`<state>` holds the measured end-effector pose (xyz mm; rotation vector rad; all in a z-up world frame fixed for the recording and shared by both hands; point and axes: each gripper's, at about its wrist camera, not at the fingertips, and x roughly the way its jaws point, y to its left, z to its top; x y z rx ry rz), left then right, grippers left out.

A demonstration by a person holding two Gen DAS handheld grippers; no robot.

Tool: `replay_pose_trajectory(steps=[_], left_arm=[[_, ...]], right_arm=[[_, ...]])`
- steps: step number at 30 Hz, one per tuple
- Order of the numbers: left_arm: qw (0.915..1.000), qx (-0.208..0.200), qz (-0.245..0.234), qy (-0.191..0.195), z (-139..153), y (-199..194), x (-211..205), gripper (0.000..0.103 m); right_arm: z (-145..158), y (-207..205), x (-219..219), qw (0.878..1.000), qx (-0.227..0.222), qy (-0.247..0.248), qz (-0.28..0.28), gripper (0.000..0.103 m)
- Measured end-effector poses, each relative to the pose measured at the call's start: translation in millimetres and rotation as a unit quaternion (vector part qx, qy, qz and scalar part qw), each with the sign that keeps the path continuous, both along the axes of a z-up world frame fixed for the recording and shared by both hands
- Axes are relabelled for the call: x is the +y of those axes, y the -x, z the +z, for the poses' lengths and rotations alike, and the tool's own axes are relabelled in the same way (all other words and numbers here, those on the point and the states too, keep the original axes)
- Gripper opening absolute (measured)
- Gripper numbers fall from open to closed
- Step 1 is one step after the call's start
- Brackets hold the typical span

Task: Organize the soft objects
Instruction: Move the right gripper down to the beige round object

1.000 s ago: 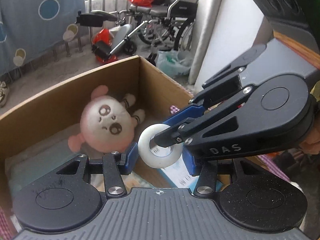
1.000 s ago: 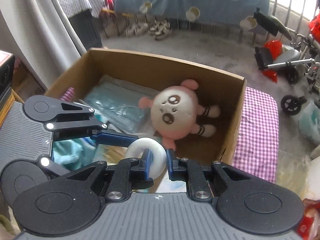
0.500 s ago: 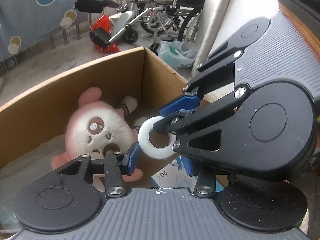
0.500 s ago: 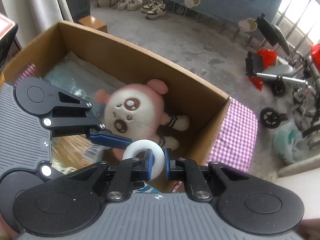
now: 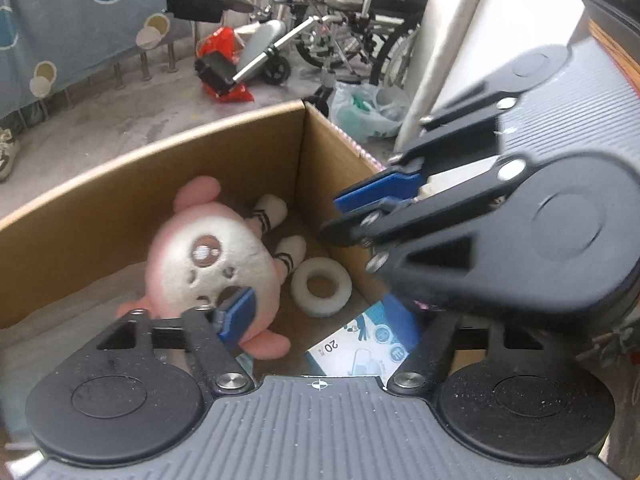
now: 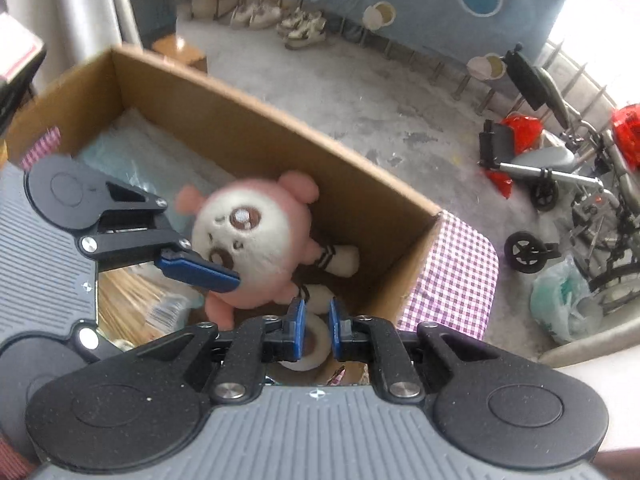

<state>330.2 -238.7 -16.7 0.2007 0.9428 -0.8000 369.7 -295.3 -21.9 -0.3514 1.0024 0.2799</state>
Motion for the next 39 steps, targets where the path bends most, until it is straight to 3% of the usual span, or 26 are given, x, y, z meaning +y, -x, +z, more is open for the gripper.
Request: replay_pose_trajectory(steps=[4,7,10,14,19,25,32,35,37,39], left_arm=[[0.9998,-0.013,0.009,0.014,23,13,19,0.083],[0.9987,-0.043,0.014,0.025,47,30,38,0.088],[0.9961,-0.077,0.018,0.04,73,53,62,0.099],[0.9901,-0.118,0.021,0.072,105,87,96,0.102],[0.9847,-0.151,0.012,0.085,110,138,126,0.103],[0.9866,-0.14,-0.007,0.083,64,192,134,0.103],[0.9939,-0.06,-0.061,0.07,-18,233,90,0.1],[0.9924,-0.056,-0.096,0.052,-42,246,65,0.094],[0.9909,-0.051,-0.12,0.033,-57,251,48,0.077],[0.9891,-0.051,-0.138,0.013,-69,258,34,0.071]], right_arm=[[29,19,-17,0.997,-0.025,-0.071,-0.031,0.016],[57,48,-34,0.987,-0.053,-0.142,-0.054,0.016],[84,87,-50,0.971,-0.085,-0.212,-0.071,0.016],[109,150,-60,0.947,-0.122,-0.286,-0.081,0.017],[115,228,-62,0.916,-0.161,-0.358,-0.079,0.027],[78,300,-65,0.887,-0.166,-0.416,-0.114,0.029],[-10,343,-62,0.88,-0.111,-0.399,-0.234,0.029],[-43,354,-66,0.876,-0.081,-0.384,-0.282,0.029],[-61,359,-67,0.872,-0.066,-0.383,-0.297,0.029],[-74,360,-67,0.872,-0.055,-0.373,-0.312,0.029]])
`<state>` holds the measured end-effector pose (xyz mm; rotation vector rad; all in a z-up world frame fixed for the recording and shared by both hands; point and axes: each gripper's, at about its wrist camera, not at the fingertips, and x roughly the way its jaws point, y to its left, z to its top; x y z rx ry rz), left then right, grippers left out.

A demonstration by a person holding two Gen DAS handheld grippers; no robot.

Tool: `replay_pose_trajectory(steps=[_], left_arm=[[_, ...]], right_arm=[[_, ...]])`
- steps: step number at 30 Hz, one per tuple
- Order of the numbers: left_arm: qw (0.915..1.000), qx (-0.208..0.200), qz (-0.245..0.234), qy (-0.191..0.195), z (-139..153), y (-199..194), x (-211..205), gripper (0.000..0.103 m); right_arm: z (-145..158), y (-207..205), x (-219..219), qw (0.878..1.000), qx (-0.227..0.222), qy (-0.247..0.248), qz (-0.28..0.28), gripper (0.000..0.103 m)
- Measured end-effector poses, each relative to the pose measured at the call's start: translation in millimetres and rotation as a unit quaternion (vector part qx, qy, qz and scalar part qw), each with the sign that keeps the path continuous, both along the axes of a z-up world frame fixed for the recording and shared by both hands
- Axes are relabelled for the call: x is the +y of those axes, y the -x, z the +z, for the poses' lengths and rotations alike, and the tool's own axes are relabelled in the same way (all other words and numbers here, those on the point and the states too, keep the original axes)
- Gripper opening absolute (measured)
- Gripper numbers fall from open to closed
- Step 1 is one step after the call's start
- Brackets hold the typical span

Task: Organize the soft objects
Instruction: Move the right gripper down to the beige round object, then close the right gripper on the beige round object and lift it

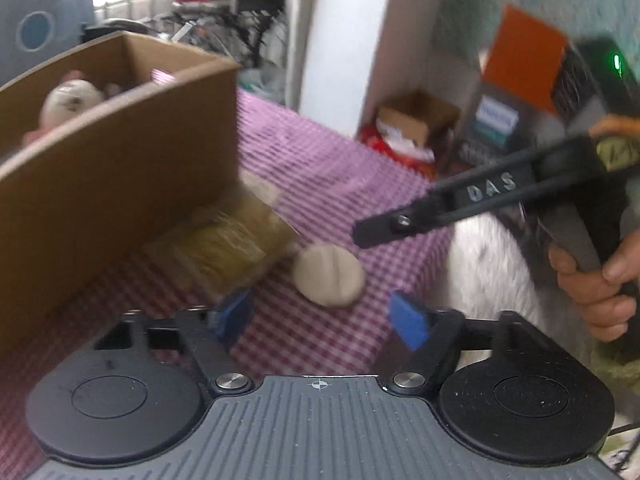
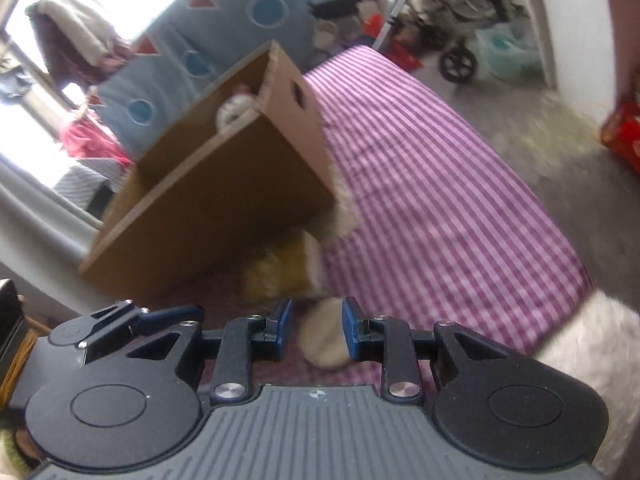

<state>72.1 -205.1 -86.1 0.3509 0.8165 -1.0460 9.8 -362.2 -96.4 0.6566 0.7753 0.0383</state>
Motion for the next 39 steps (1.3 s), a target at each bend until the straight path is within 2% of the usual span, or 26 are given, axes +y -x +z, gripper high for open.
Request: replay_pose_trajectory(steps=[6,9,14,18,20,24,30,38,39], left_arm=[[0.9994,-0.013,-0.013,-0.028,-20,0,-22,0.058],[0.999,-0.034,-0.014,-0.025,-24,3,-25,0.058],[0.9983,-0.051,-0.018,-0.02,-28,10,-29,0.058],[0.9987,-0.05,-0.005,-0.011,-27,9,-21,0.051],[0.999,-0.045,0.002,-0.005,-27,7,-18,0.049],[0.9995,-0.027,0.012,0.013,-27,3,-9,0.046],[0.9994,-0.025,0.012,0.022,-26,2,-4,0.043],[0.999,-0.013,0.014,0.041,-24,-2,5,0.043],[0.9989,-0.012,0.015,0.043,-23,-2,7,0.043]], right_arm=[[-26,2,1,1.0,0.025,0.009,-0.008,0.029],[-35,-1,2,0.999,0.04,0.016,-0.009,0.026],[-36,-7,5,0.999,0.034,0.008,-0.002,0.025],[-40,-13,5,0.999,0.03,-0.018,0.011,0.026],[-41,-14,4,0.999,0.025,-0.033,0.01,0.026],[-41,-8,-4,0.995,-0.006,-0.096,0.007,0.025],[-46,-6,-7,0.99,-0.012,-0.137,-0.003,0.025],[-55,-16,1,0.992,0.007,-0.122,0.0,0.025],[-54,-17,2,0.993,0.005,-0.119,0.0,0.022]])
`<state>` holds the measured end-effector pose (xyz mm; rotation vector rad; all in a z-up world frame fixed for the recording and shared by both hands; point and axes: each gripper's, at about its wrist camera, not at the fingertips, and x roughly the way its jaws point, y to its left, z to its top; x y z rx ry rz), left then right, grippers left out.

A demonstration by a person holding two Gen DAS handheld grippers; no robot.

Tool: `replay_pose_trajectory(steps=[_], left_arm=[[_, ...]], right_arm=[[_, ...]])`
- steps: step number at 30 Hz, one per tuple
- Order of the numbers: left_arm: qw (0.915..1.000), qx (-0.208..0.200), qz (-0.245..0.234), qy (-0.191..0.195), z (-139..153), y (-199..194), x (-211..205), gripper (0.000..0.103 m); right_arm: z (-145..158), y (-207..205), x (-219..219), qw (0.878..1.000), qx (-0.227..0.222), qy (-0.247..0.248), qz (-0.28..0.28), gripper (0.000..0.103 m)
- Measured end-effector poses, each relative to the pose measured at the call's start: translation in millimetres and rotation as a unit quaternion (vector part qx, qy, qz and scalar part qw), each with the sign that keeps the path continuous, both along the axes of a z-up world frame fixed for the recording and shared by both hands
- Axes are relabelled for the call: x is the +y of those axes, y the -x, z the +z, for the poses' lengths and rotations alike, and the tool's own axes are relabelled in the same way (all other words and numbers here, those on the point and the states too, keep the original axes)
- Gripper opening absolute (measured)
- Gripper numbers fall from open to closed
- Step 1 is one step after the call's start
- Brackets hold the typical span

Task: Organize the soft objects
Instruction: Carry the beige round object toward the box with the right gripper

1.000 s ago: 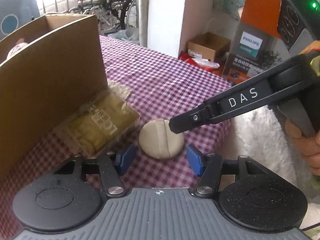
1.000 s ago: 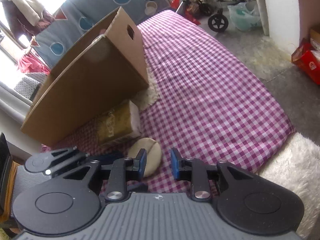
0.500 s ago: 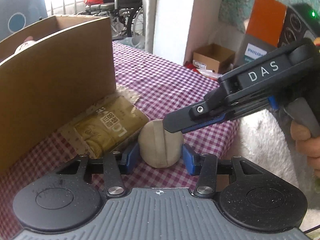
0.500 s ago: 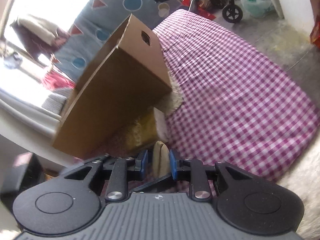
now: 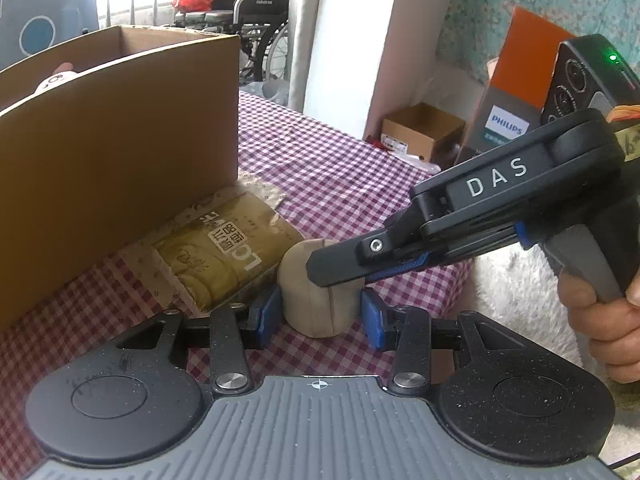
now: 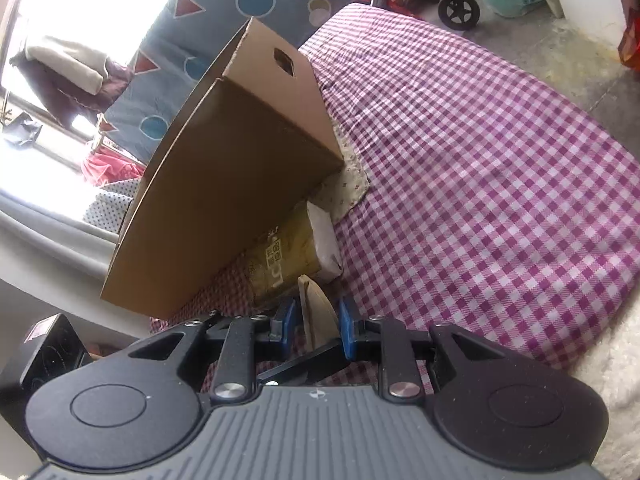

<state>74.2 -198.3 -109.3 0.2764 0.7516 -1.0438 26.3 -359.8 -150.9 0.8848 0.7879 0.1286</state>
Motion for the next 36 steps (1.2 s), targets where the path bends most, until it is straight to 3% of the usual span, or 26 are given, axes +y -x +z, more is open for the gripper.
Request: replay_pose_trajectory(steps=[1,7,11,22,27,32,36], left_arm=[[1.0,0.001,0.0,0.002,0,0,0,0.043],[0.9998,0.001,0.005,0.022,17,0,10,0.043],[0.9993,-0.013,0.011,0.035,43,5,23,0.036],[0.9896,-0.093,0.073,0.082,125,-15,64,0.036],[0.9855,-0.096,0.105,0.093,144,-46,68,0.036],[0.9853,-0.07,0.134,0.079,140,-93,59,0.037],[0.9861,-0.043,0.151,0.053,125,-127,52,0.038]], right_arm=[[1,0,1,1.0,-0.002,0.002,0.0,0.015],[19,3,7,1.0,-0.014,0.027,0.006,0.011],[40,4,16,0.999,-0.027,0.039,0.015,0.009],[131,-19,50,0.983,-0.14,0.085,0.087,0.009],[164,-53,58,0.971,-0.18,0.09,0.129,0.009],[177,-103,57,0.966,-0.174,0.096,0.164,0.009],[171,-154,56,0.971,-0.124,0.092,0.182,0.008]])
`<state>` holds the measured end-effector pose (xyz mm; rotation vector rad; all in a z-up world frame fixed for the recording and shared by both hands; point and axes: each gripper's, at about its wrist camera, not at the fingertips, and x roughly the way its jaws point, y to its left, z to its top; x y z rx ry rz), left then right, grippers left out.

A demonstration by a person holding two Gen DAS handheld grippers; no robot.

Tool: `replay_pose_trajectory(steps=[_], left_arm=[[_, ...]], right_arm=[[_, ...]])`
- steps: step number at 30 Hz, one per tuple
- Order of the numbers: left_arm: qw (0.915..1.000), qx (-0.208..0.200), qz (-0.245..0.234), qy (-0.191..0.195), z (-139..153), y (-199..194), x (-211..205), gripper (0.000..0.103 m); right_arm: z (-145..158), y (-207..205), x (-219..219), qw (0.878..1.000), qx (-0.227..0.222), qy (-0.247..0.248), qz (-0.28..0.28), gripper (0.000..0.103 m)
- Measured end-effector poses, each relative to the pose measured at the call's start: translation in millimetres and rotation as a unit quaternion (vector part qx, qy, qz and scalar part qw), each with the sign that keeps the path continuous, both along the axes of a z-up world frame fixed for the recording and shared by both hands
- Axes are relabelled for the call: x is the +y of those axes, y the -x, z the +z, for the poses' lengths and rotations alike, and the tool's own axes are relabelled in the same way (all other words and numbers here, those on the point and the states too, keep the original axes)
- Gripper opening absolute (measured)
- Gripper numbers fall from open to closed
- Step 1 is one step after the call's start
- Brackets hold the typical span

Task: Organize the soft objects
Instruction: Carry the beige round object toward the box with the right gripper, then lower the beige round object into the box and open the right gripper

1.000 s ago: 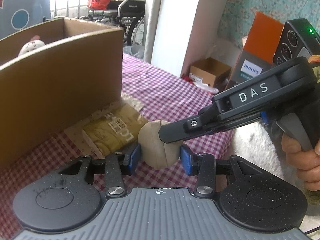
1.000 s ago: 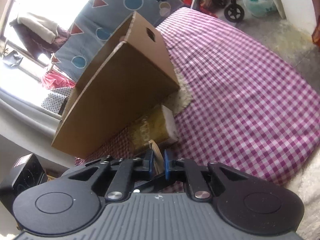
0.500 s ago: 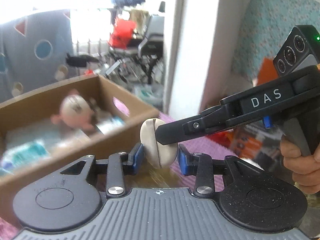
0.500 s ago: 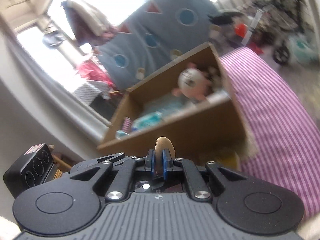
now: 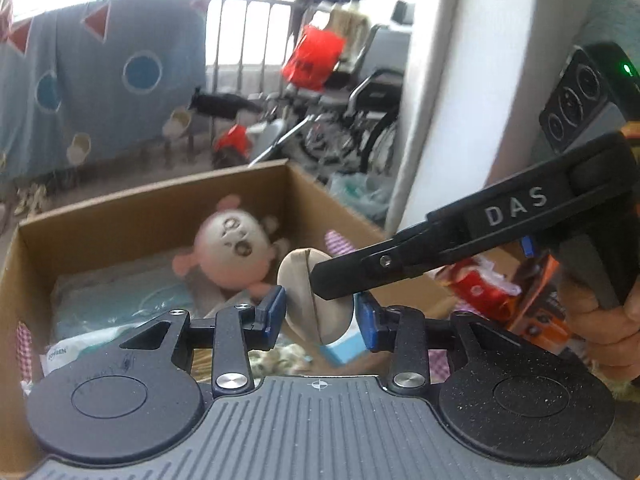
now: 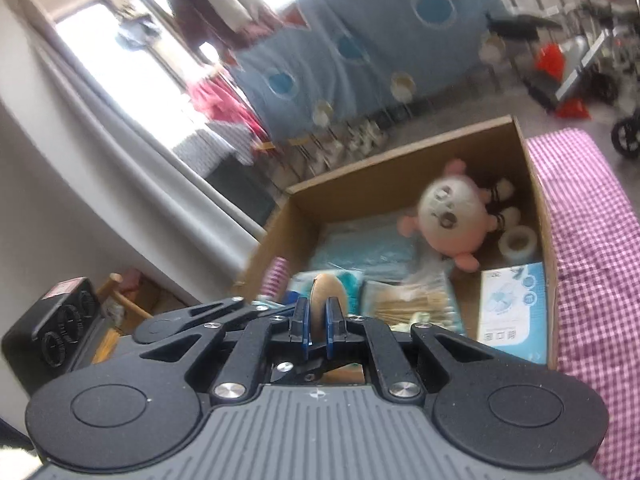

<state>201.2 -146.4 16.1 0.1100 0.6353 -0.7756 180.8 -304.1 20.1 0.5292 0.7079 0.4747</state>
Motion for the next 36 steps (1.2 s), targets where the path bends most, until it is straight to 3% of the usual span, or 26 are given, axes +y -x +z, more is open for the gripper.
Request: replay_pose_trajectory(steps=[4,10,17,27,29,34,36], left_arm=[[0.9992,0.037,0.016,-0.005,-13,-17,11,0.04],[0.9981,0.049,0.034,0.014,-18,-23,39,0.045],[0.9969,0.05,0.049,0.037,-16,-22,63,0.048],[0.9946,0.009,0.078,0.069,-3,-14,87,0.088],[0.9943,0.004,0.078,0.073,-2,-12,90,0.091],[0.995,-0.002,0.077,0.063,0,-5,95,0.096],[0.9948,-0.002,0.079,0.064,1,0,100,0.097]], right_arm=[[-21,-43,-5,0.998,0.062,0.016,0.004,0.008],[-47,-96,-9,0.989,0.128,0.073,-0.002,0.008],[-61,-125,-5,0.978,0.158,0.138,-0.005,0.008],[-37,-112,0,0.975,0.14,0.175,0.003,0.012],[-36,-110,6,0.972,0.143,0.187,0.017,0.013],[-44,-116,19,0.958,0.183,0.211,0.059,0.05],[-51,-120,26,0.951,0.201,0.222,0.081,0.051]])
